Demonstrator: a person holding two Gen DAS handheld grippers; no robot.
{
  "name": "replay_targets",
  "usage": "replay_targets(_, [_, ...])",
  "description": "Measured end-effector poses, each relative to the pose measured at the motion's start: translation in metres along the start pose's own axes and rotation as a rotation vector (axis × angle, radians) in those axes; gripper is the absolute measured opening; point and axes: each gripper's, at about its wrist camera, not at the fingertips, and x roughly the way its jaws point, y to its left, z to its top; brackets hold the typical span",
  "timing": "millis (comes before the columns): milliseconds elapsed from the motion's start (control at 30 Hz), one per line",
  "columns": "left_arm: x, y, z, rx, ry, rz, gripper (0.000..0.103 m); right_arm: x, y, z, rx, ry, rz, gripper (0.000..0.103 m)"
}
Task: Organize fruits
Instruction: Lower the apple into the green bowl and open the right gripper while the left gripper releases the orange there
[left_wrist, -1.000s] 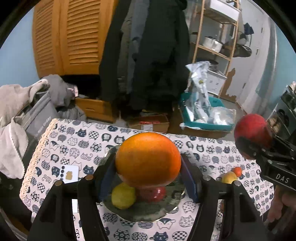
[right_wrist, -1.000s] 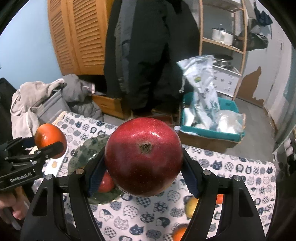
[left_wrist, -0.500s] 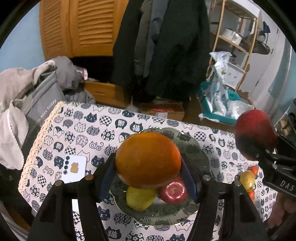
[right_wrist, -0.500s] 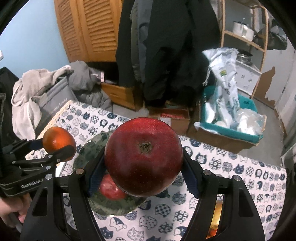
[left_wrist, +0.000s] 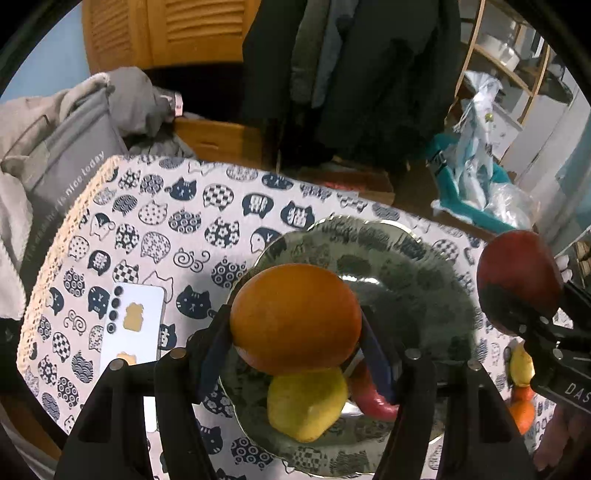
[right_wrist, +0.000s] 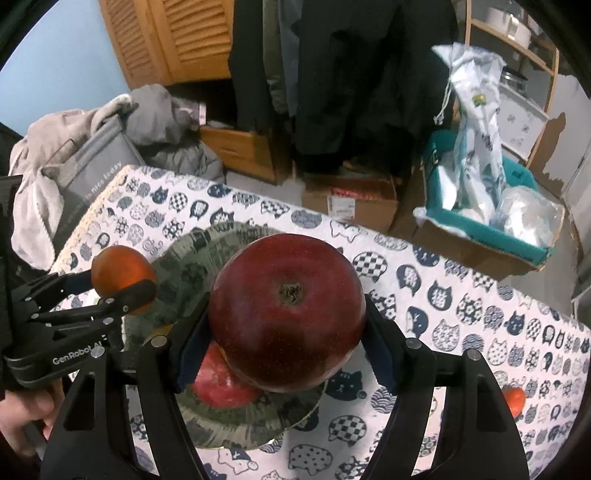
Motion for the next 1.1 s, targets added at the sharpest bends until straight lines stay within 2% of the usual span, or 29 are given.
replay_targets(467, [0.041,0.006,-0.009,-0.02,0.098,-0.008,0.068,0.03,0.009,-0.005,-0.012,0.06,0.009,0.074])
replay_targets(1000, [0.054,0.013,-0.007,-0.047,0.129,-0.015,0.069,0.037,0.002,-0.008,0.014,0.08,0.01,0.074])
replay_targets(1067, [0.052,0.012,-0.006,-0.042,0.125,-0.019,0.072,0.037,0.001,-0.008,0.015,0.082,0.011,0.074])
replay_targets(1100, [0.049,0.011,-0.005,-0.04,0.115,-0.017,0.078,0.037,0.001,-0.008,0.015,0.084,0.012,0.074])
